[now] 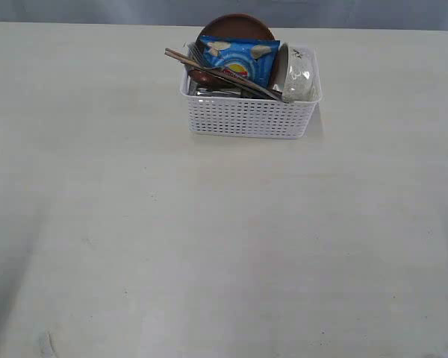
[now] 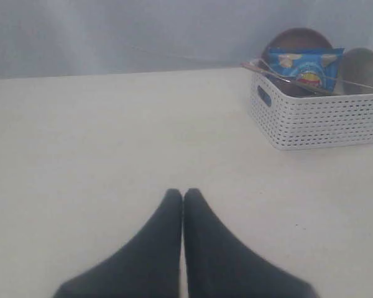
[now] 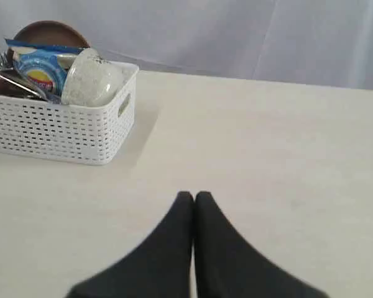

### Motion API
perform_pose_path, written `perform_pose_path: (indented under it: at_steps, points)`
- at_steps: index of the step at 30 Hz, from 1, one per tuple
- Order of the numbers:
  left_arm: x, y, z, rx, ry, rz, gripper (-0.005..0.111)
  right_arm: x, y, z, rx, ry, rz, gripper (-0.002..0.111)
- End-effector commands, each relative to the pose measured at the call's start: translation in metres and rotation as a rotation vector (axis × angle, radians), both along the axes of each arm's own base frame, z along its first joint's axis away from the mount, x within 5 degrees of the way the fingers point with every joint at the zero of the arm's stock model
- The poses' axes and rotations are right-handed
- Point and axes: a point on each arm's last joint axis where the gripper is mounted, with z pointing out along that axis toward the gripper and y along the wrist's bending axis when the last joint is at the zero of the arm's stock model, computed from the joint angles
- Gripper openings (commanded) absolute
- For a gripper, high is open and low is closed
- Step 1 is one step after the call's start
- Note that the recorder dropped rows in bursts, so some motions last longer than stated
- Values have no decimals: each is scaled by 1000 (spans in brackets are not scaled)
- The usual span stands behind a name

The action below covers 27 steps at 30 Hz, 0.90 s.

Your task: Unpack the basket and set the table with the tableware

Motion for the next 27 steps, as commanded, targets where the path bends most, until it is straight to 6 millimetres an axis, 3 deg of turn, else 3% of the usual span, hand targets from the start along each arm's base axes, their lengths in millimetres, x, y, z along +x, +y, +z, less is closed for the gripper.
perform_pose_path:
  at_steps: [1, 13, 18, 21, 27]
  points:
    - [0, 0, -1, -1, -2, -5, 0, 2, -1, 16, 19, -181, -14, 0]
    - [0, 0, -1, -1, -2, -5, 0, -2, -5, 49, 49, -548, -50, 0]
    - [0, 0, -1, -1, -2, -5, 0, -10, -7, 68, 119, -776, -66, 0]
    - [0, 0, -1, -1, -2, -5, 0, -10, -6, 75, 170, -712, -48, 0]
    - [0, 0, -1, -1, -2, -5, 0, -12, -4, 121, 112, -604, -33, 0]
